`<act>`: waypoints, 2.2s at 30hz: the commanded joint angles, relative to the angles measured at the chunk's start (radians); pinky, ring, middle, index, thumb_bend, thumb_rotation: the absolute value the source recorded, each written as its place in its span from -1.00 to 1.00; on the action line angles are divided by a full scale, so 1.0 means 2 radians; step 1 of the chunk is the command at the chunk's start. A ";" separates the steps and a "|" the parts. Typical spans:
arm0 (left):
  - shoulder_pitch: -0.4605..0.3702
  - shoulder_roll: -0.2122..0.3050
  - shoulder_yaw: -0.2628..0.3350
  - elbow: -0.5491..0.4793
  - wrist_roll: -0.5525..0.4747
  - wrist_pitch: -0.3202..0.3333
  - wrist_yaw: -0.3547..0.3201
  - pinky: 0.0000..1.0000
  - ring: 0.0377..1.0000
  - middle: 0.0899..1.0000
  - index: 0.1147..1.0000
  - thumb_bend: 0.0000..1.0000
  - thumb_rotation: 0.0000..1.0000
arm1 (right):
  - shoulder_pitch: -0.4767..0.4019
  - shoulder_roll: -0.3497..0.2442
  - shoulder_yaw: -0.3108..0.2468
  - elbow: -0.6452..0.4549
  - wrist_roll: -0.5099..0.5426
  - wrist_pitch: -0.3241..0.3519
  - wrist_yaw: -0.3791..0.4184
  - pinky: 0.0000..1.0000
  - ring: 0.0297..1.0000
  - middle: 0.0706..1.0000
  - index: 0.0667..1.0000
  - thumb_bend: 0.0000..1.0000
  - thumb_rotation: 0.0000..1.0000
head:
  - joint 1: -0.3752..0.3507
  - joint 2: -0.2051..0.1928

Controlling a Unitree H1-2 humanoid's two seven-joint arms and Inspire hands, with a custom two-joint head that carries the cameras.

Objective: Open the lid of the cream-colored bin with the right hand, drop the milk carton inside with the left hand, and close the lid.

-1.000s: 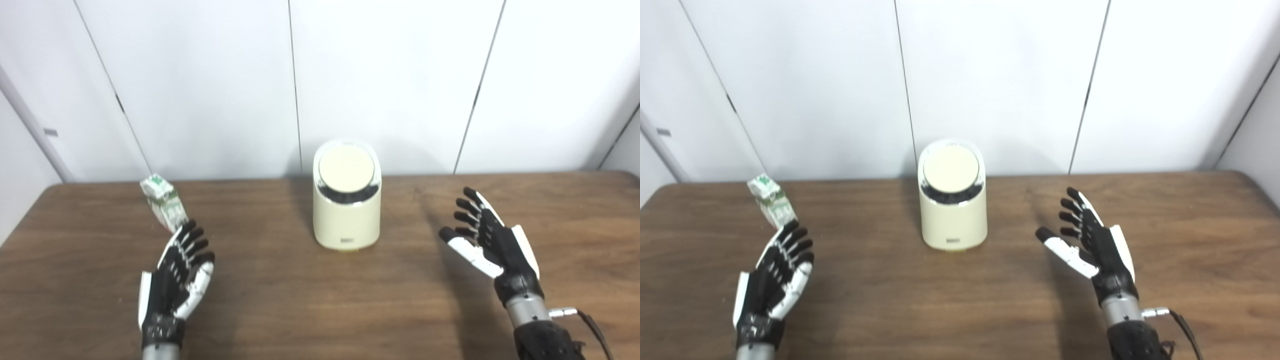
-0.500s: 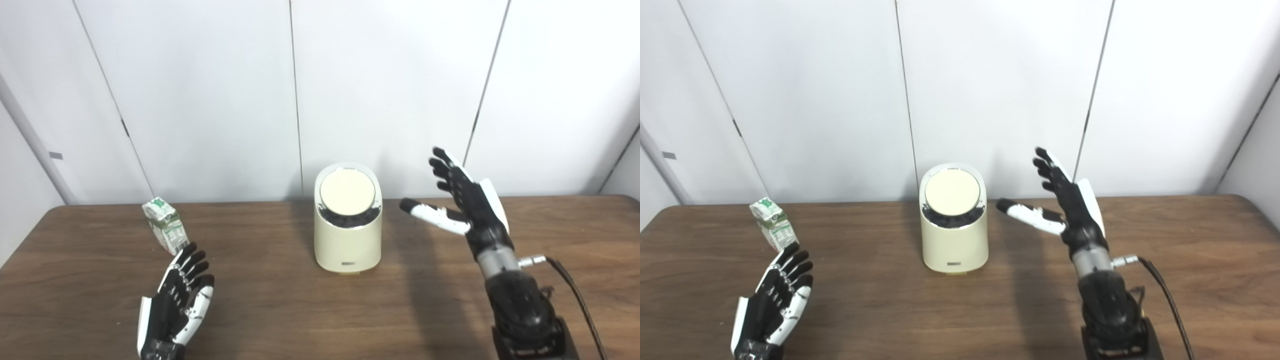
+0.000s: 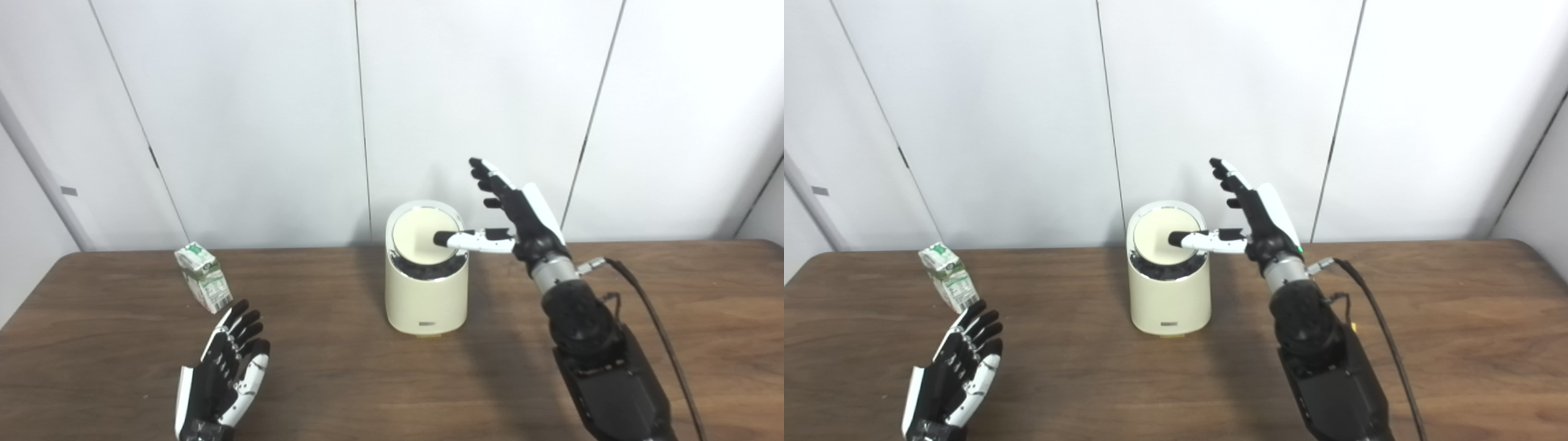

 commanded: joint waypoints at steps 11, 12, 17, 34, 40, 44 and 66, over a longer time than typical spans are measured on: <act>0.022 -0.012 -0.009 0.009 -0.011 -0.007 -0.003 0.59 0.67 0.68 0.81 -0.21 -0.27 | -0.070 0.018 0.009 0.065 -0.027 -0.031 -0.033 0.55 0.77 0.81 0.83 0.73 -0.31 | 0.005 0.008; 0.022 -0.013 -0.009 0.009 -0.011 -0.007 -0.003 0.59 0.67 0.68 0.81 -0.21 -0.28 | -0.073 0.020 0.010 0.072 -0.028 -0.034 -0.035 0.54 0.77 0.81 0.83 0.73 -0.32 | 0.006 0.008; 0.022 -0.015 -0.008 0.006 -0.017 -0.002 -0.002 0.58 0.64 0.66 0.80 -0.21 -0.31 | -0.078 0.021 0.013 0.089 -0.033 -0.040 -0.039 0.59 0.79 0.81 0.84 0.69 -0.39 | 0.006 0.011; 0.025 -0.011 -0.001 -0.007 -0.016 0.011 0.004 0.54 0.60 0.64 0.78 -0.17 -0.24 | -0.071 0.005 0.033 0.091 -0.064 -0.034 -0.037 0.62 0.80 0.81 0.83 0.75 -0.46 | 0.003 0.027; 0.024 -0.009 -0.001 -0.009 -0.015 0.013 0.004 0.55 0.59 0.63 0.78 -0.17 -0.22 | -0.065 -0.002 0.031 0.084 -0.066 -0.032 -0.034 0.60 0.79 0.80 0.82 0.76 -0.46 | 0.003 0.030; 0.025 -0.007 -0.001 -0.007 -0.019 0.009 0.001 0.56 0.61 0.64 0.79 -0.14 -0.21 | -0.061 -0.005 0.030 0.080 -0.065 -0.031 -0.031 0.59 0.79 0.79 0.82 0.77 -0.47 | 0.003 0.032; 0.026 -0.006 0.000 -0.020 -0.017 0.016 0.001 0.54 0.60 0.64 0.78 -0.17 -0.25 | -0.052 -0.023 0.052 0.049 -0.094 -0.018 -0.004 0.63 0.80 0.81 0.83 0.75 -0.49 | 0.002 0.045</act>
